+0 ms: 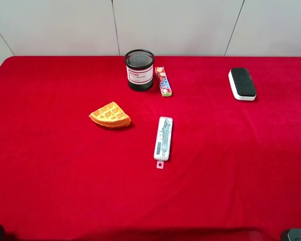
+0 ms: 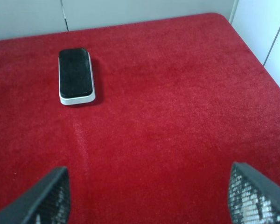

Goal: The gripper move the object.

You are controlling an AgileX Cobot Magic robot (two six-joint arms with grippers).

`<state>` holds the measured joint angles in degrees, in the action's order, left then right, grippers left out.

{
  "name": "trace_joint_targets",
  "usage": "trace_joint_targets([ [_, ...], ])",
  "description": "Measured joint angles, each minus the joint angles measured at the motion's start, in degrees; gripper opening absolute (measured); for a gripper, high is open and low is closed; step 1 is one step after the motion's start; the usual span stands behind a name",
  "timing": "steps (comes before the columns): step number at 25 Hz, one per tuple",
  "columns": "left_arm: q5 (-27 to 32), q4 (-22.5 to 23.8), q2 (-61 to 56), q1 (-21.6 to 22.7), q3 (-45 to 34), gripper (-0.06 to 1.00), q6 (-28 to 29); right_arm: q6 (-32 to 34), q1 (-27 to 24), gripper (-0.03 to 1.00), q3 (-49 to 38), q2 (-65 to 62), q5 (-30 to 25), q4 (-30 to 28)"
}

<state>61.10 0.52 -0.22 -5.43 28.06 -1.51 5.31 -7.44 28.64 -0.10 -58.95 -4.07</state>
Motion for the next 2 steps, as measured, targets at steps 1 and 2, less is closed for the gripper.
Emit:
trace_joint_targets([
  [1, 0.0, 0.0, 0.0, 0.0, 0.0, 0.99, 0.0, 0.0, 0.0, 0.53, 0.0, 0.0, 0.0, 0.0],
  [2, 0.0, 0.0, 0.0, 0.0, 0.0, 0.99, 0.0, 0.0, 0.0, 0.53, 0.0, 0.0, 0.0, 0.0],
])
